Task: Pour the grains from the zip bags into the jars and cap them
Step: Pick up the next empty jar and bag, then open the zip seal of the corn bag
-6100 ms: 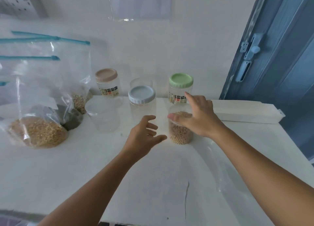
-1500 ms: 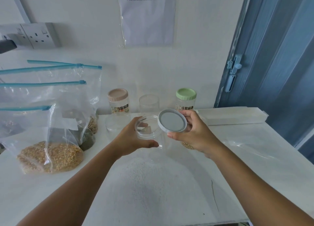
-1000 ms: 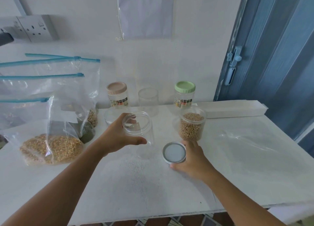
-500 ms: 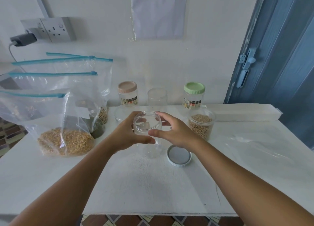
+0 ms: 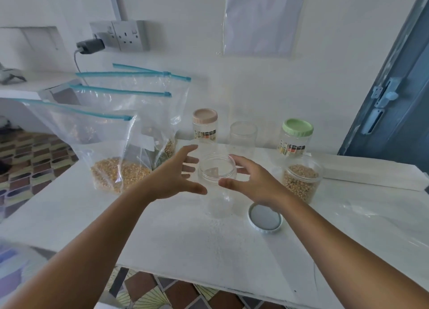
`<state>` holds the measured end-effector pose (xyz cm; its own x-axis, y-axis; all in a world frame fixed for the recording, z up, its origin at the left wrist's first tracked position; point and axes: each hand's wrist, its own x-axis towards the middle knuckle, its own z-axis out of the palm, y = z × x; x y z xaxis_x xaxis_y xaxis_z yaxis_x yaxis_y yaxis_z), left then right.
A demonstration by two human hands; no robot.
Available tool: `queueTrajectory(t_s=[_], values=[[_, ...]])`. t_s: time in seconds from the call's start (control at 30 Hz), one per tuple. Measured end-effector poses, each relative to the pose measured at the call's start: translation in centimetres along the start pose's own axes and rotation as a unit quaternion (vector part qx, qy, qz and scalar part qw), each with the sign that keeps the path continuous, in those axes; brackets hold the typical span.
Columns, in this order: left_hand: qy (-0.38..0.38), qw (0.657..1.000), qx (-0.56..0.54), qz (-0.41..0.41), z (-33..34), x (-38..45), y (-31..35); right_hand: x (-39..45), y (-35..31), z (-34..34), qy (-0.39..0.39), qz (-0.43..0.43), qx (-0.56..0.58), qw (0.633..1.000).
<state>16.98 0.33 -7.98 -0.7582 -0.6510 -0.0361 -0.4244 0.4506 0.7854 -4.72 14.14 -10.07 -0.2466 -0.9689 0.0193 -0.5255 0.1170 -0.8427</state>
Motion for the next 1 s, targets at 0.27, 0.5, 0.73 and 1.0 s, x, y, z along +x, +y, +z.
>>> queueTrajectory(t_s=[0.27,0.5,0.73,1.0], values=[[0.187,0.963,0.167,0.094,-11.3,-3.3,0.6,2.8,-7.3,1.6,0.142,-0.103,-0.074,0.982],[0.294,0.883,0.303,0.204,-17.7,-3.1,-2.5,9.4,-16.1,9.4,0.128,-0.128,-0.096,0.979],[0.251,0.882,0.304,0.259,-20.7,-1.6,-2.8,11.6,-18.8,12.6,0.204,-0.117,-0.101,0.967],[0.204,0.908,0.220,0.293,-21.6,-0.4,-4.0,11.7,-18.8,13.2,0.240,-0.167,-0.098,0.951]])
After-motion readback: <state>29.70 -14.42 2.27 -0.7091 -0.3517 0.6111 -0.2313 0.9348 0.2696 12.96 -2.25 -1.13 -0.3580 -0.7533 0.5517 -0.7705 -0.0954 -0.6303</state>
